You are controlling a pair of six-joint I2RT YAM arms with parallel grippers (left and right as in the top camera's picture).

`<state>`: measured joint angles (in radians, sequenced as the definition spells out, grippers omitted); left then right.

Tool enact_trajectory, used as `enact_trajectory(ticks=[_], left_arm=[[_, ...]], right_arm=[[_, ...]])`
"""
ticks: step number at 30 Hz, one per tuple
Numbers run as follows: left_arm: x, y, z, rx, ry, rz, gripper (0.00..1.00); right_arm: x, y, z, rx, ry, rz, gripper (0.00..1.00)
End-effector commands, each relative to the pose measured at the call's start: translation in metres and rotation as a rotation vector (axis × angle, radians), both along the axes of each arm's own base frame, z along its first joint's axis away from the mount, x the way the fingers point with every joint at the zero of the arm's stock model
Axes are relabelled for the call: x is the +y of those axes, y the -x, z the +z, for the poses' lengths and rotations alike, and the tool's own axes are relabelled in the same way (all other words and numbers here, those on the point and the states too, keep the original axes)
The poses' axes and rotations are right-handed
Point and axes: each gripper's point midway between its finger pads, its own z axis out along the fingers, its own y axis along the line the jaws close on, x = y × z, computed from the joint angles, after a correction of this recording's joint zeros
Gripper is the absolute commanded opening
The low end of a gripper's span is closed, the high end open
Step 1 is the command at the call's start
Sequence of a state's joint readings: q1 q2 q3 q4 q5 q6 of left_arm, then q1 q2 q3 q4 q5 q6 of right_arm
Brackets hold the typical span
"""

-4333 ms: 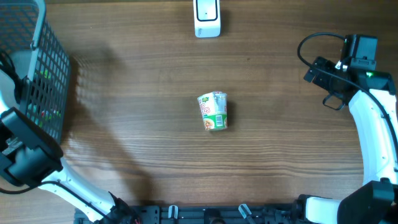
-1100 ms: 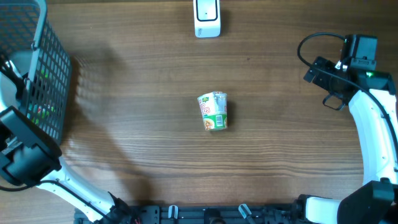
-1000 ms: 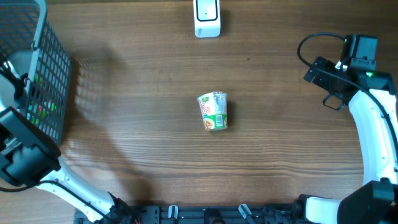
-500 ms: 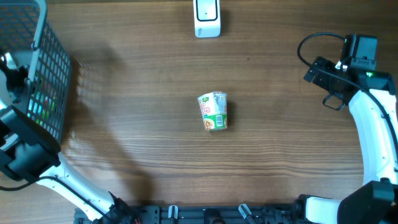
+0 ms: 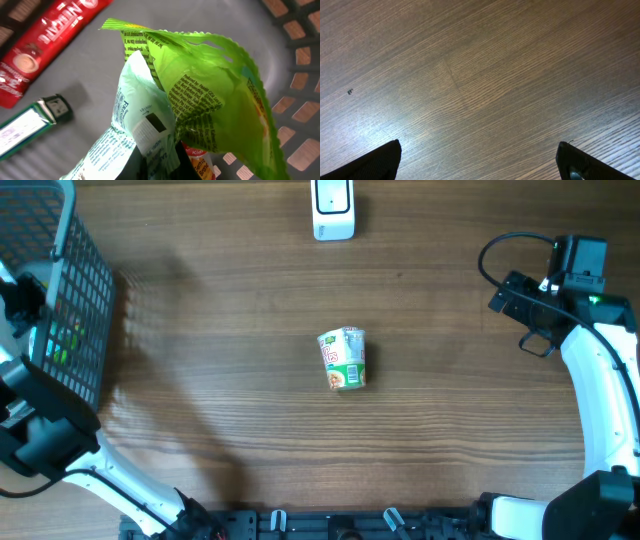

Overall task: Scan the item barcode
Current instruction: 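Grasp the green snack bag and pale green pouch with the left gripper, then carry the bags to the table beside the noodle cup and release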

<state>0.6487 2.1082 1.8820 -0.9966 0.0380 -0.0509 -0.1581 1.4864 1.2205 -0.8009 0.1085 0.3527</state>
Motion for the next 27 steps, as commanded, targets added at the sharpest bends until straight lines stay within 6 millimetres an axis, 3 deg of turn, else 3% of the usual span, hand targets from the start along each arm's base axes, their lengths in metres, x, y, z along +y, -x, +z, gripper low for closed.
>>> enact_trajectory(ticks=[1,5,6,12,15,19,23,25,27], left_arm=[[0.015,-0.003,0.101,-0.171,-0.179,0.066,0.04],[0.013,0.002,0.166,-0.301,-0.279,0.074,0.04],[0.010,0.007,0.191,-0.353,-0.311,0.087,0.04],[-0.011,0.032,0.278,-0.549,-0.414,0.124,0.04],[-0.040,0.046,0.327,-0.669,-0.463,0.104,0.04],[-0.102,0.061,0.378,-0.813,-0.483,0.008,0.04],[-0.177,0.065,0.394,-0.898,-0.383,-0.103,0.04],[-0.209,0.067,0.381,-0.859,-0.325,-0.138,0.04],[-0.237,0.066,0.356,-0.768,-0.269,-0.179,0.04]], right_arm=[[-0.001,-0.004,0.009,-0.022,0.011,0.010,1.00],[-0.001,-0.004,0.009,-0.023,0.011,0.010,1.00],[-0.001,-0.004,0.009,-0.022,0.012,0.010,1.00],[-0.001,-0.004,0.009,-0.022,0.011,0.010,1.00],[-0.001,-0.004,0.009,-0.023,0.011,0.010,1.00],[-0.001,-0.004,0.009,-0.022,0.011,0.010,1.00],[-0.001,-0.004,0.009,-0.023,0.011,0.010,1.00],[-0.001,-0.004,0.009,-0.022,0.011,0.010,1.00],[-0.001,-0.004,0.009,-0.022,0.011,0.010,1.00]])
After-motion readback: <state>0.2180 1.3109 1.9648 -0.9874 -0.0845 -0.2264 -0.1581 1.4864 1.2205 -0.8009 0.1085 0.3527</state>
